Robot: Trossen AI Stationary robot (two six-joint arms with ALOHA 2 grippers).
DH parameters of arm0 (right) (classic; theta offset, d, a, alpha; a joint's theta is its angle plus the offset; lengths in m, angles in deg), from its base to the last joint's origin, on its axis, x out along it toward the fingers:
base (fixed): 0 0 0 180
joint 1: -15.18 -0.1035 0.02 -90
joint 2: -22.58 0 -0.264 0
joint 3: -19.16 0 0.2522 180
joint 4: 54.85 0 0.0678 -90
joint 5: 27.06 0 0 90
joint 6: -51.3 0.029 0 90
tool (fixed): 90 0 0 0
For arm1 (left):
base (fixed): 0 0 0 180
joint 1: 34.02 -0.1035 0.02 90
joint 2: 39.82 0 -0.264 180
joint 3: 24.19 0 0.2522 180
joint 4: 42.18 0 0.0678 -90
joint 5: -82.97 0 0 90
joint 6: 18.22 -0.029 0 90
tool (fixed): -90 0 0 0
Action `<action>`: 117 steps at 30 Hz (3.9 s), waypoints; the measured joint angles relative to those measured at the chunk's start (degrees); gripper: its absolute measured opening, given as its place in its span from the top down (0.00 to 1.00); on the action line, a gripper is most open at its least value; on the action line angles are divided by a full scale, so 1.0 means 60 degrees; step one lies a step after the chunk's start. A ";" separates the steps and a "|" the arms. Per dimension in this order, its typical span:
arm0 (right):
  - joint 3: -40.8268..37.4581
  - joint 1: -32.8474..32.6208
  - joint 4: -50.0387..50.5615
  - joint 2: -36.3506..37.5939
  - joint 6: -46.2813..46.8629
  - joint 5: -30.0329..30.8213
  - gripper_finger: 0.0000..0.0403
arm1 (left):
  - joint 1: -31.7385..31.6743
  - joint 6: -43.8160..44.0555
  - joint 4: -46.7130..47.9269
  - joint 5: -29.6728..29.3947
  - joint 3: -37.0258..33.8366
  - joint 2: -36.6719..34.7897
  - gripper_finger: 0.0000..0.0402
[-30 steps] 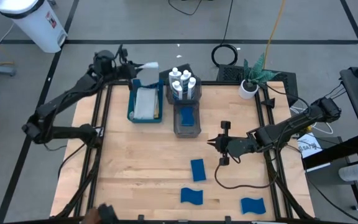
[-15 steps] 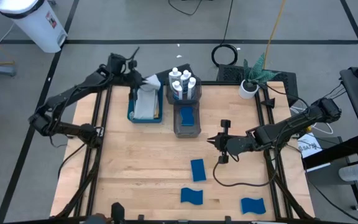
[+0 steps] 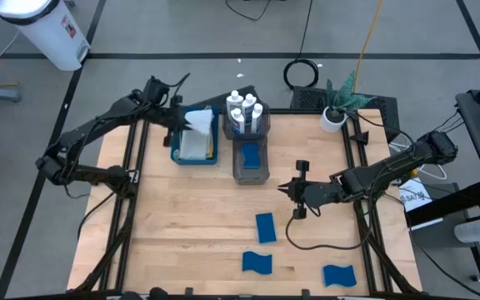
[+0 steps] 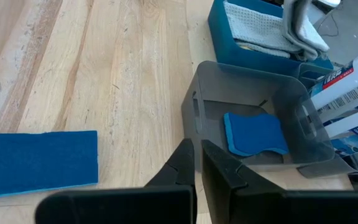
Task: Pick & Place Kitchen Items
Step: Put the gray microfiber towel into the blue bin, then put the blue sponge into the bottom black bin
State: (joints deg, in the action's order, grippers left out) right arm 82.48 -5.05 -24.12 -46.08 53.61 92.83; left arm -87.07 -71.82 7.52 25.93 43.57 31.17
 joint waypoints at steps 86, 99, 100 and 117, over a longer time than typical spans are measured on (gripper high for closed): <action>0.0000 -0.0004 0.0248 0.0003 0.0251 -0.0026 0.99 | 0.5317 1.0494 -0.5298 -0.2995 -0.4238 -0.6263 0.30; 0.0000 -0.0149 0.0211 0.0004 0.0492 -0.0028 0.99 | 0.5865 1.0452 -0.5752 -0.5344 -0.7467 -1.0535 0.30; 0.0000 -0.0149 0.0208 0.0004 0.0483 -0.0029 0.99 | 0.5865 1.0434 -0.5728 -0.5357 -0.7598 -1.0772 0.30; 0.0000 -0.0146 -0.0451 0.0007 0.0499 -0.0029 0.99 | 0.5858 1.0148 -0.5841 -0.6648 -0.8669 -1.1659 0.30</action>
State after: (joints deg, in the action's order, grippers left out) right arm 82.48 -5.92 -26.82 -46.04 56.60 92.66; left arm -51.93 -10.94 -27.52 -13.96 -8.45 -38.79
